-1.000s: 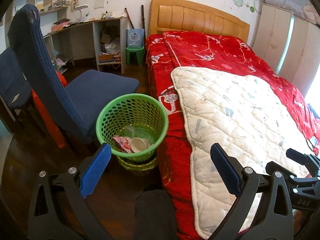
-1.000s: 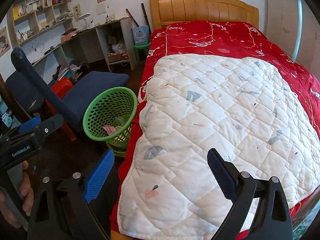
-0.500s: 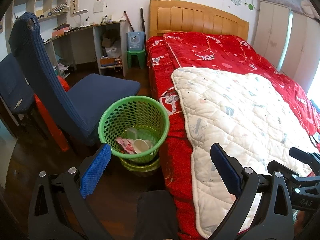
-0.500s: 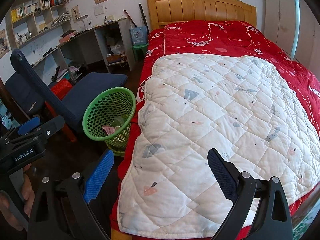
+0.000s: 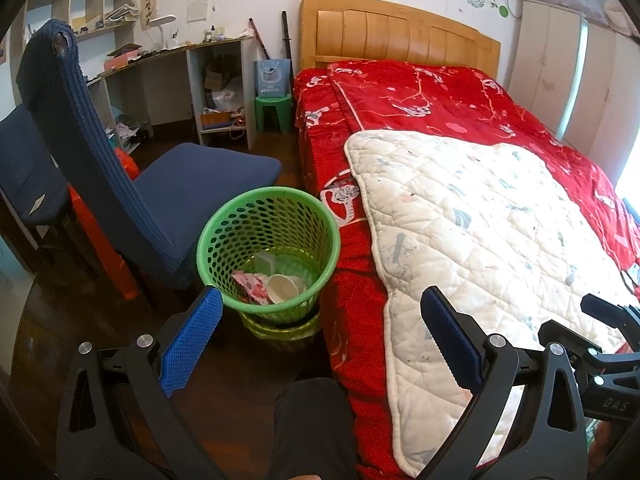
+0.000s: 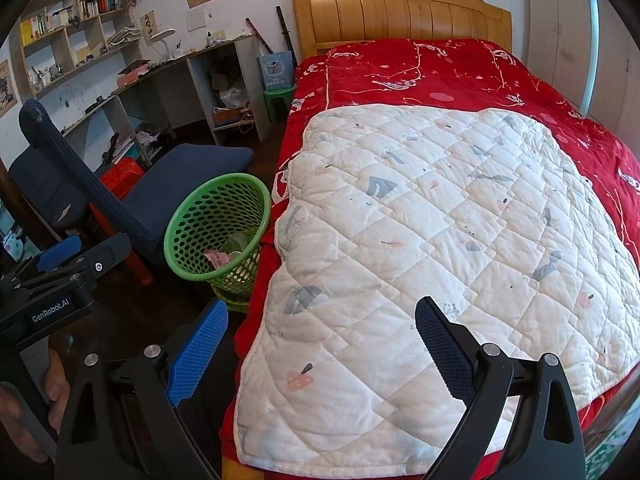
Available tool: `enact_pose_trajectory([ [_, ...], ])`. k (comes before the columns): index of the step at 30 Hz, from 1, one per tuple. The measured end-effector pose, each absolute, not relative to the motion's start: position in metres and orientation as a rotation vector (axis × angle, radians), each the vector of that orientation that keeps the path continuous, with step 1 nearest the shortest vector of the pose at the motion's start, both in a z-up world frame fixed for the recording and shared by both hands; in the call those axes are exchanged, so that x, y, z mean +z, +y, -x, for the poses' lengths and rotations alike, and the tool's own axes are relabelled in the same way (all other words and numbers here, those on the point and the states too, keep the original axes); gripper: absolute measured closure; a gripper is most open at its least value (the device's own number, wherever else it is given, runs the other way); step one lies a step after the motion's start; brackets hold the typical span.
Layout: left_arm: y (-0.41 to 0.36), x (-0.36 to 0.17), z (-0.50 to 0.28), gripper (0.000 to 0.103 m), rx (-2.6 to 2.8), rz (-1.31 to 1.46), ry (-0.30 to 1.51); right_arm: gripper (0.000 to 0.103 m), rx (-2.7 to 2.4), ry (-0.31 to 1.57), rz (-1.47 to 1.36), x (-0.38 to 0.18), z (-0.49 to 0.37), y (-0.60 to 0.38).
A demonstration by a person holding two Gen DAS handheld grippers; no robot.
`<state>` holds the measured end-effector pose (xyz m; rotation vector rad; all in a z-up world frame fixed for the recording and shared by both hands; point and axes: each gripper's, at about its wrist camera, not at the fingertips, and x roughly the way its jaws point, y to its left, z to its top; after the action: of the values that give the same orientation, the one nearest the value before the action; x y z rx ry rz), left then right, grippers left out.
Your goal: Collect trash
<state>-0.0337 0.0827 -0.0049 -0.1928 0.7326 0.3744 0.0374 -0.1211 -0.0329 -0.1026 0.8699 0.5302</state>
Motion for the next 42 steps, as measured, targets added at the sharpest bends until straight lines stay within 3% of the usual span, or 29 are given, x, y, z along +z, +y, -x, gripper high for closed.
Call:
enact_pose_trajectory([
  [42, 0.088, 0.021, 0.046, 0.005, 0.465, 0.160, 0.617, 0.008, 0.559, 0.775, 0.058, -0.014, -0.028, -0.118],
])
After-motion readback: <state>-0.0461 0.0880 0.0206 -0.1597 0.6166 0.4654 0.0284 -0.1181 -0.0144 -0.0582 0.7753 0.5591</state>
